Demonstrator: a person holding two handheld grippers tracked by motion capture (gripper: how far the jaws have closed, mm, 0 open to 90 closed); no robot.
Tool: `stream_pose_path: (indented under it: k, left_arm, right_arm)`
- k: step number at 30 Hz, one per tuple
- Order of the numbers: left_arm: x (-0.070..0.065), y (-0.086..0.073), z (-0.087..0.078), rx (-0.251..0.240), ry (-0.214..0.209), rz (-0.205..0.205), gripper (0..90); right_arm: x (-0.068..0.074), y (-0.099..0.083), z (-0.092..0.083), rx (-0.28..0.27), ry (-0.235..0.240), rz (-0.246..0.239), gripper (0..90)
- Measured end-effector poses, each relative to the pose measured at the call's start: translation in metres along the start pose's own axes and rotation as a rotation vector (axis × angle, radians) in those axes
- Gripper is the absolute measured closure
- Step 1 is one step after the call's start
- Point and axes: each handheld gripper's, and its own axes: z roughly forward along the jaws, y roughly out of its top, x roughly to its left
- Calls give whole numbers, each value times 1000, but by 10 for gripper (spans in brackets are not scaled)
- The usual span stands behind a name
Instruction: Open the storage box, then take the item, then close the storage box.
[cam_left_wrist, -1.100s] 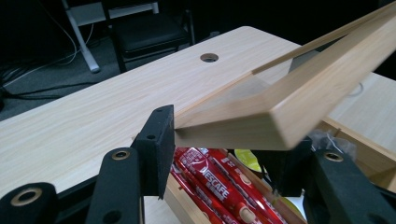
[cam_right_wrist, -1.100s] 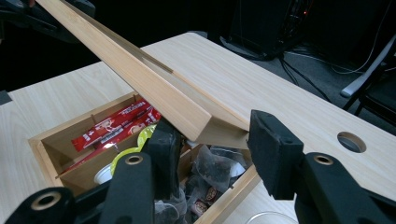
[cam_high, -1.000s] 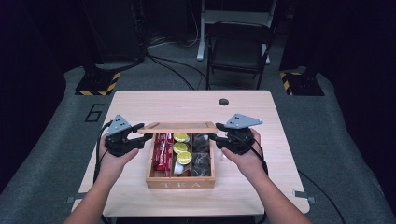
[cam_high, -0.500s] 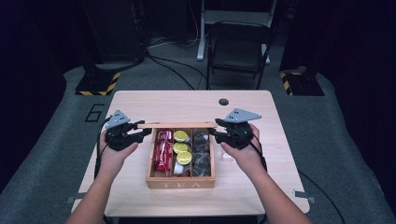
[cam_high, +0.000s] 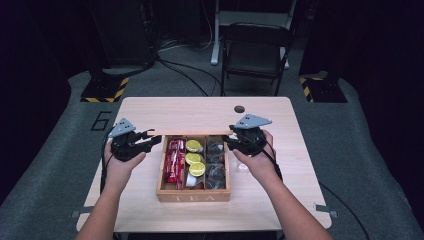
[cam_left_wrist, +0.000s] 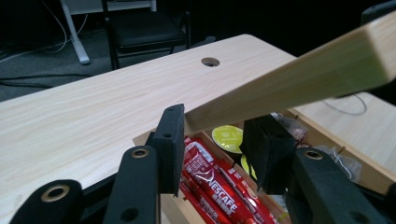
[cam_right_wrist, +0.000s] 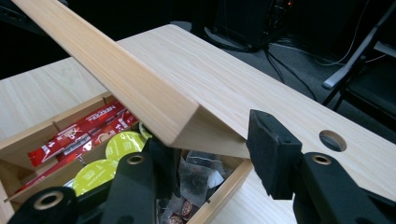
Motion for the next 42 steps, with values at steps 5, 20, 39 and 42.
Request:
stream_pose_path:
  k: [5,20,39,42]
  left_arm:
    - [-1,0,0,4,2,3,595]
    - [-5,4,0,17,31,11,594]
    - [-3,5,2,1,23,15,586]
    - [-2,5,2,-3,19,10,585]
  right_arm:
    - [1,-1,0,1,1,9,553]
    - [8,-28,-8,-34,12,95,517]
    - [27,-56,-5,6,16,87,536]
    - [32,-58,-2,19,21,74,532]
